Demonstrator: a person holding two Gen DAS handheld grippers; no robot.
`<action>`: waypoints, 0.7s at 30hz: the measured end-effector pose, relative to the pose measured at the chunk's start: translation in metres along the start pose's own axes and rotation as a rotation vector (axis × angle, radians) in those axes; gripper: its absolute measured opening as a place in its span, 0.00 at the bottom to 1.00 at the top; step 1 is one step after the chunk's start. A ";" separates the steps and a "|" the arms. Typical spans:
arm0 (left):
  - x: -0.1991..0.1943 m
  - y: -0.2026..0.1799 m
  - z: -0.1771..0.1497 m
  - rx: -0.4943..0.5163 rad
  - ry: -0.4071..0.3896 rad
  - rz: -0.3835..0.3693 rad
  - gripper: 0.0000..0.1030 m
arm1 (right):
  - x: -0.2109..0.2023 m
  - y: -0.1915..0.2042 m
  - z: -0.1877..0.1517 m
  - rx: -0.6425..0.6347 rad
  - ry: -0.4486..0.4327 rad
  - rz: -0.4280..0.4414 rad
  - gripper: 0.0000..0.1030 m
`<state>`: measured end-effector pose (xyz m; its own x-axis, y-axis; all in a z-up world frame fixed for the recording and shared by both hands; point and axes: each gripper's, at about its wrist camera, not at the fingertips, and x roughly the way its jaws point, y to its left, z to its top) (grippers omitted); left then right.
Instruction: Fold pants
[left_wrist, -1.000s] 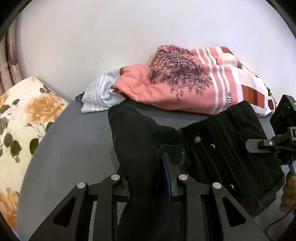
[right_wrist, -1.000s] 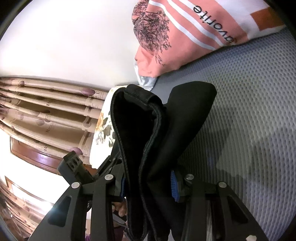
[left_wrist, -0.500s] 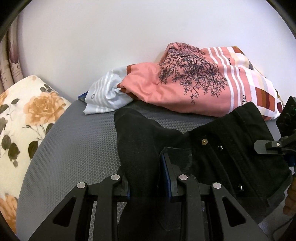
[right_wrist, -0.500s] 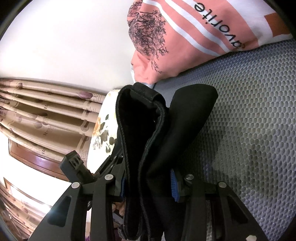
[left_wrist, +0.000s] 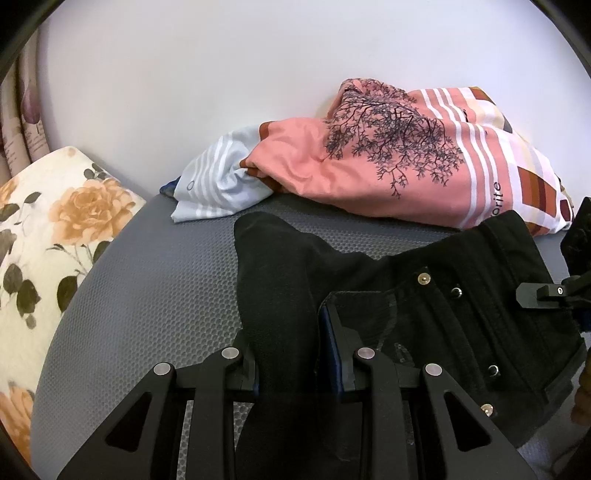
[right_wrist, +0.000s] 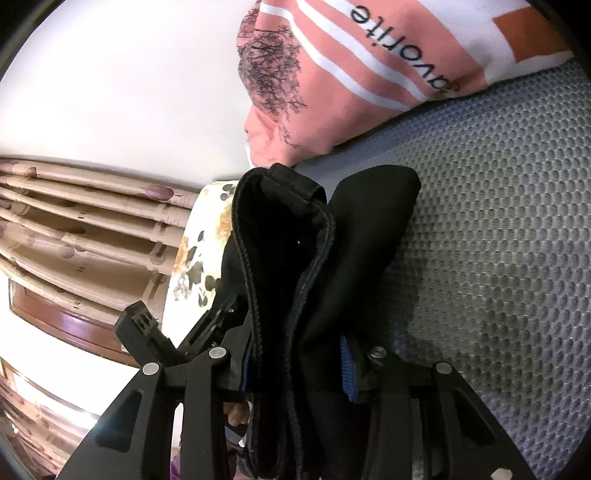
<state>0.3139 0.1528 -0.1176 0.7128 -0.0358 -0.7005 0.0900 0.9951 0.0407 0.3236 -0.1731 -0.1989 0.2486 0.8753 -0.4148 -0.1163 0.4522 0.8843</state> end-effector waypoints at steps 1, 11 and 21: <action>0.002 0.000 -0.001 0.003 0.001 0.006 0.27 | -0.001 -0.002 -0.001 0.002 -0.002 -0.004 0.35; 0.019 0.005 -0.012 -0.001 0.015 0.035 0.35 | -0.002 -0.007 -0.012 -0.046 -0.026 -0.138 0.34; 0.029 0.012 -0.013 -0.003 0.005 0.012 0.44 | 0.005 0.005 -0.024 -0.114 -0.084 -0.246 0.35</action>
<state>0.3271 0.1647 -0.1467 0.7099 -0.0237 -0.7039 0.0799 0.9957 0.0470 0.3008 -0.1622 -0.2014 0.3607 0.7220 -0.5904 -0.1494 0.6695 0.7276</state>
